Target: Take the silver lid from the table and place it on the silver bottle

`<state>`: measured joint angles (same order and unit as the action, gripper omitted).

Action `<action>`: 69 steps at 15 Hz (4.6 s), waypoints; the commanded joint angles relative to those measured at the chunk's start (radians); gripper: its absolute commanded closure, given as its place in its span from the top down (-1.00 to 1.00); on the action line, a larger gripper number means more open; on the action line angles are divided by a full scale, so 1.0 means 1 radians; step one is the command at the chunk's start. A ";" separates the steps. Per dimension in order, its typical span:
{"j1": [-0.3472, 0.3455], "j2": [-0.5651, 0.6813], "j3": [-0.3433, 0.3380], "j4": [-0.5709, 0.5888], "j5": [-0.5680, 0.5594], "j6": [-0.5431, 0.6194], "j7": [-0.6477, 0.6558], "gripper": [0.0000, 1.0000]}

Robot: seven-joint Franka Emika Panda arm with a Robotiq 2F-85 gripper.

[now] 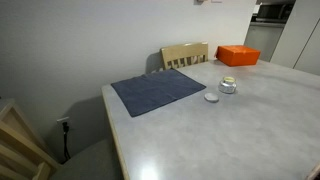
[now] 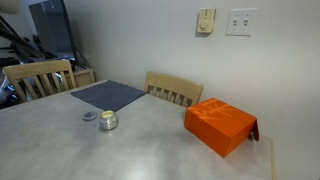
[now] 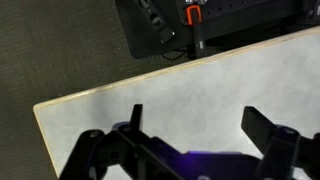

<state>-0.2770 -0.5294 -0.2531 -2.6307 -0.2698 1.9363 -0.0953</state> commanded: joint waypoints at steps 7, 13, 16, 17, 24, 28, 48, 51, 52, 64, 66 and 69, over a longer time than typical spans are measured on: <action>0.087 0.113 0.015 0.056 0.030 -0.034 -0.125 1.00; 0.197 0.336 0.067 0.126 0.058 -0.055 -0.223 1.00; 0.230 0.461 0.122 0.187 0.033 -0.090 -0.228 1.00; 0.239 0.499 0.140 0.210 0.026 -0.105 -0.230 1.00; 0.266 0.649 0.224 0.288 -0.007 -0.156 -0.193 1.00; 0.255 0.664 0.222 0.285 -0.002 -0.100 -0.190 1.00; 0.320 0.743 0.312 0.183 -0.029 0.592 -0.194 1.00; 0.346 0.753 0.332 0.174 -0.028 0.668 -0.199 1.00; 0.355 0.760 0.344 0.176 -0.021 0.676 -0.211 1.00; 0.334 0.823 0.398 0.205 0.081 0.755 -0.326 1.00; 0.316 0.883 0.418 0.249 0.145 0.840 -0.351 1.00; 0.274 0.962 0.487 0.318 0.228 0.914 -0.419 1.00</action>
<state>0.0501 0.3370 0.1676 -2.3930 -0.0997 2.7879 -0.4523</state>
